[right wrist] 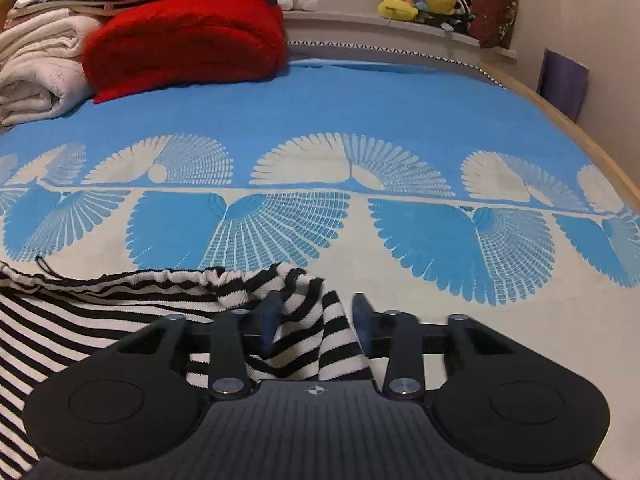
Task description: Fold small clothes
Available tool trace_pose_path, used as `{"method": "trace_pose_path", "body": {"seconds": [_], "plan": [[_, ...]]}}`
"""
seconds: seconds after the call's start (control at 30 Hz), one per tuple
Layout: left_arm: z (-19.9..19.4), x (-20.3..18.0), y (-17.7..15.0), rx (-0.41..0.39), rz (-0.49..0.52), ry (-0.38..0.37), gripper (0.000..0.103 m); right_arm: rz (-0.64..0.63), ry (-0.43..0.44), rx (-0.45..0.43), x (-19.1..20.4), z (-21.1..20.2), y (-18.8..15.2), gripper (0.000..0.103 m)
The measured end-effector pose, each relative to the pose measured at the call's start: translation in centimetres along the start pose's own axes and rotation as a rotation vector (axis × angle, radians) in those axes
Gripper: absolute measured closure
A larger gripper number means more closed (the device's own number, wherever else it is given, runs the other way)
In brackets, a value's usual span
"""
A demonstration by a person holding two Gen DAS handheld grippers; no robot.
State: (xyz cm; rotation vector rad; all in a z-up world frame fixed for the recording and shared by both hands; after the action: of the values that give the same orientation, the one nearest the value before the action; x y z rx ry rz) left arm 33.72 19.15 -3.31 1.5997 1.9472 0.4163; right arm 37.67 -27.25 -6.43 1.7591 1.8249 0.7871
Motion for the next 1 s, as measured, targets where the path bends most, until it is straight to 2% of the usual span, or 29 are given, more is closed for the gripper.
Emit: {"method": "trace_pose_path", "body": {"seconds": [0.1,0.23,0.33,0.37,0.4,0.43,0.47,0.5,0.57,0.63,0.67,0.7,0.73,0.77,0.8,0.87,0.9,0.93,1.0], "plan": [[0.4,1.2,-0.2,0.032,-0.05,0.004,0.057,0.032,-0.004,0.018,-1.3,-0.2,-0.4,0.057],[1.1,0.6,-0.7,0.053,-0.037,-0.007,0.057,0.066,0.01,0.118,-2.5,1.0,-1.6,0.056],[2.1,0.1,-1.0,0.065,-0.023,0.007,0.059,0.042,-0.017,0.148,-2.0,1.6,-2.3,0.057],[2.4,-0.1,-1.0,0.065,-0.015,0.019,0.063,0.036,-0.023,0.153,-1.8,1.7,-2.4,0.057],[2.6,-0.2,-0.9,0.058,-0.01,0.033,0.091,0.037,-0.022,0.154,-1.6,1.7,-2.5,0.06],[2.5,-0.3,-0.8,0.045,-0.006,0.052,0.102,0.044,-0.021,0.153,-1.5,1.8,-2.4,0.079],[2.0,-0.2,-0.5,0.012,-0.005,0.085,0.102,0.058,-0.016,0.143,-1.4,1.7,-2.3,0.094],[1.4,0.1,0.0,-0.041,-0.013,0.13,0.102,0.08,-0.009,0.125,-1.5,1.5,-1.9,0.102],[0.2,1.0,0.8,-0.135,-0.066,0.183,0.102,0.184,0.017,0.021,-2.3,0.3,-0.5,0.102],[0.4,1.5,0.9,-0.143,-0.106,0.181,0.101,0.288,0.073,-0.074,-3.2,-0.8,0.6,0.102],[1.1,1.5,0.7,-0.103,-0.108,0.166,0.099,0.305,0.087,-0.105,-3.3,-1.1,0.9,0.102],[1.9,1.4,0.4,-0.051,-0.104,0.142,0.088,0.288,0.072,-0.106,-3.1,-0.9,1.0,0.101],[2.9,1.1,-0.1,0.022,-0.093,0.108,0.079,0.254,0.043,-0.069,-2.7,-0.2,0.7,0.099],[3.5,0.7,-0.6,0.083,-0.076,0.095,0.057,0.218,0.017,0.001,-2.3,0.9,0.0,0.099],[3.7,0.4,-1.0,0.122,-0.046,0.117,0.049,0.191,-0.003,0.071,-2.1,2.0,-0.8,0.096],[3.0,-0.6,-1.7,0.131,0.047,0.166,0.049,0.149,-0.057,0.193,-2.0,3.5,-2.5,0.083],[2.4,-1.0,-1.8,0.121,0.068,0.166,0.049,0.146,-0.071,0.199,-2.1,3.4,-2.7,0.073],[1.8,-0.9,-1.8,0.109,0.064,0.156,0.049,0.156,-0.077,0.185,-2.4,2.8,-2.5,0.068],[0.3,-0.4,-2.2,0.089,0.021,0.133,0.049,0.194,-0.057,0.149,-2.9,1.3,-2.0,0.064]]}}
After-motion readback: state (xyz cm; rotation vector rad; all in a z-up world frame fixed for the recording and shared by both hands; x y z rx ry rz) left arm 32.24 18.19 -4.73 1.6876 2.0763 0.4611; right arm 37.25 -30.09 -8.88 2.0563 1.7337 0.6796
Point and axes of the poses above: each gripper's, at about its wrist camera, not at the fingertips, and z roughly the way its jaws point, x to its left, y to its top, the point moved 4 cm from there along z, roughly the way its jaws point, and after that the axes turned 5 degrees about z, right-handed, at the moved point
